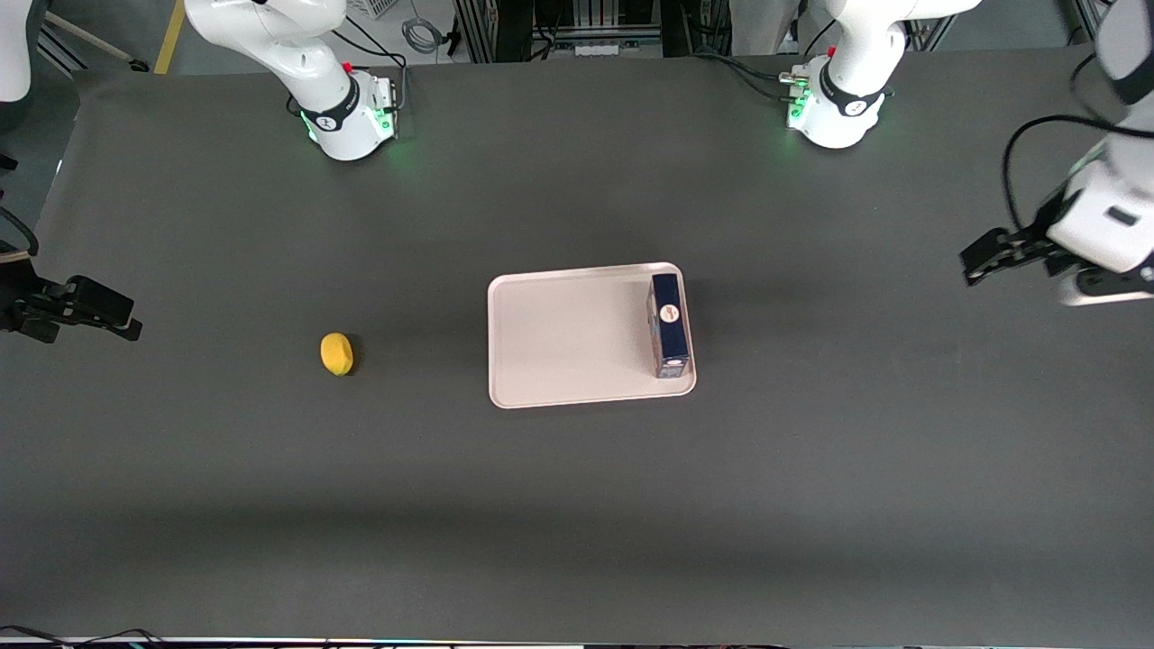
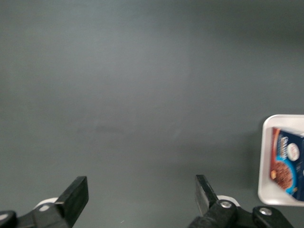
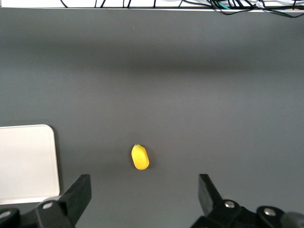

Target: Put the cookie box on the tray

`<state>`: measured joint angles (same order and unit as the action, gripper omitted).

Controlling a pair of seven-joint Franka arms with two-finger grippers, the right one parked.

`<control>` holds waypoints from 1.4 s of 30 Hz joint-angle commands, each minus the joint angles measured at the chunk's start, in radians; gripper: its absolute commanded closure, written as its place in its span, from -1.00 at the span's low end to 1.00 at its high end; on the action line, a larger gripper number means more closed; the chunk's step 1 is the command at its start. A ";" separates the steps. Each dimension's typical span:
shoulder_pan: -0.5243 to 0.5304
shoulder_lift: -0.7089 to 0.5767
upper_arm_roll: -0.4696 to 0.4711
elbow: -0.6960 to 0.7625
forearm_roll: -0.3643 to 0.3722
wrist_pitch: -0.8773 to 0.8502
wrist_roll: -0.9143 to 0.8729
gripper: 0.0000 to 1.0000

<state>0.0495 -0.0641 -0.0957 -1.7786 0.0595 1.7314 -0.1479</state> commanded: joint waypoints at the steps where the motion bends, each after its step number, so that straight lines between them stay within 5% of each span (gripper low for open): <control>1: 0.015 -0.046 0.047 -0.001 -0.020 -0.072 0.079 -1.00; 42: 0.009 -0.083 0.056 -0.019 -0.035 -0.070 0.159 -1.00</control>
<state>0.0617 -0.1289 -0.0452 -1.7832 0.0376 1.6582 -0.0062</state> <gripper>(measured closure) 0.000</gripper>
